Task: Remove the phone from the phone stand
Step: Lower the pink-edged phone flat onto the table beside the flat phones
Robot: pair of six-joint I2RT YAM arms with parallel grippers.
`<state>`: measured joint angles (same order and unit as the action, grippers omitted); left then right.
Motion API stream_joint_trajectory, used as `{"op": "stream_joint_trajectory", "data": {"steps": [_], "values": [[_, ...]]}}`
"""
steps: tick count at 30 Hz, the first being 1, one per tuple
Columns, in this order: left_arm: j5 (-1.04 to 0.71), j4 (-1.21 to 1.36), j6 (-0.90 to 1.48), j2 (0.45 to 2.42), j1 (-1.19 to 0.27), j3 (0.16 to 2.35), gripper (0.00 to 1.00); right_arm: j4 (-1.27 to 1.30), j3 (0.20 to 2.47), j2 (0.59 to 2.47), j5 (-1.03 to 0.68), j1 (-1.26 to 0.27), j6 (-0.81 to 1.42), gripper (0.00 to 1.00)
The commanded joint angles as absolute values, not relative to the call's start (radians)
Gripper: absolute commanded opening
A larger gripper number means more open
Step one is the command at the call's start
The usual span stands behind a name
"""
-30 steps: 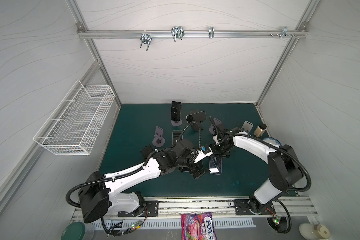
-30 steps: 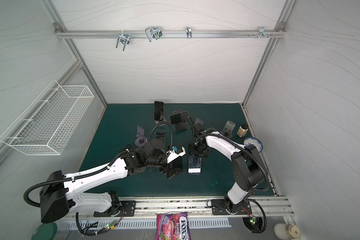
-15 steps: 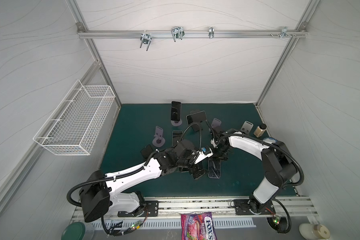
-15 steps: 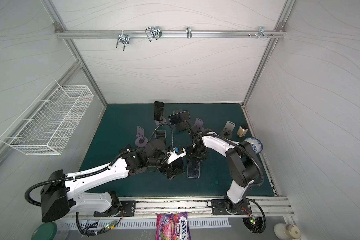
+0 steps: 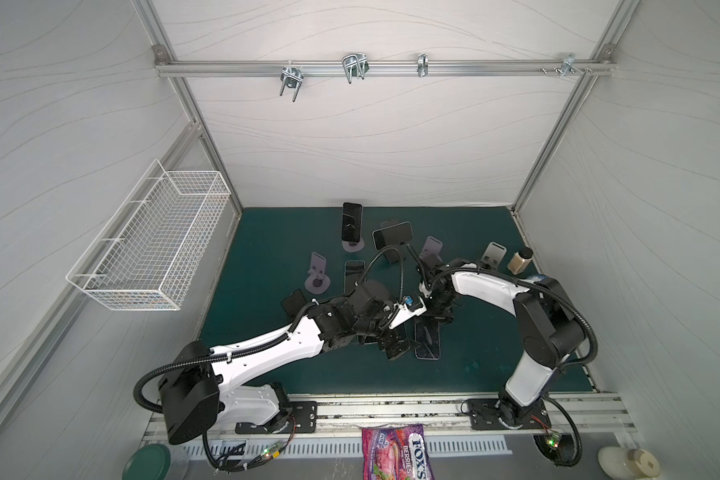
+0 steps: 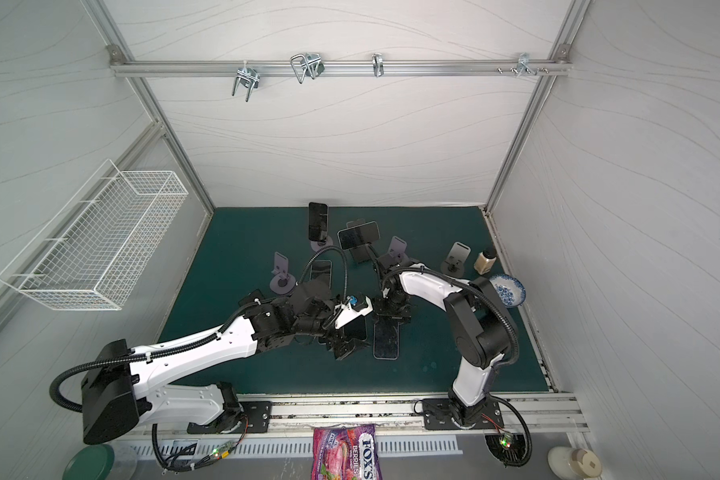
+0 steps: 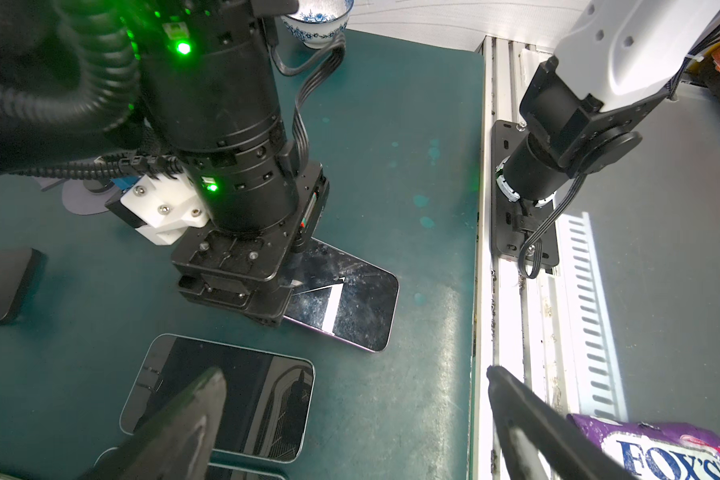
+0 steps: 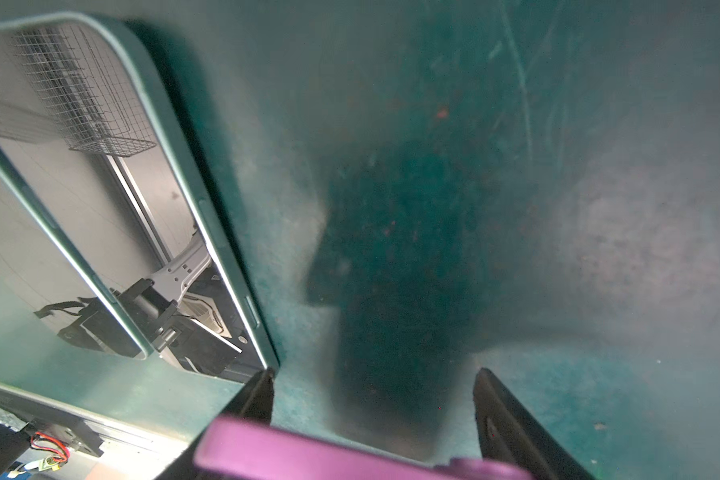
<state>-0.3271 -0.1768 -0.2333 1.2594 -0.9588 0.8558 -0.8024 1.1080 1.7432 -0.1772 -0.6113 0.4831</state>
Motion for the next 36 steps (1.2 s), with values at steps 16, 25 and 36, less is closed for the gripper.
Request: {"op": "stream_joint_trajectory", "data": {"steps": [16, 25, 36], "values": [[-0.327, -0.172, -0.257, 1.266, -0.973, 0.898, 0.99, -0.799, 1.11, 1.779, -0.164, -0.618, 0.512, 0.7], [-0.33, -0.176, -0.256, 1.273, -0.979, 0.902, 0.99, -0.809, 1.115, 1.796, -0.142, -0.618, 0.501, 0.74], [-0.289, -0.154, -0.265, 1.245, -0.988, 0.883, 0.99, -0.813, 1.129, 1.826, -0.147, -0.619, 0.502, 0.78]]}}
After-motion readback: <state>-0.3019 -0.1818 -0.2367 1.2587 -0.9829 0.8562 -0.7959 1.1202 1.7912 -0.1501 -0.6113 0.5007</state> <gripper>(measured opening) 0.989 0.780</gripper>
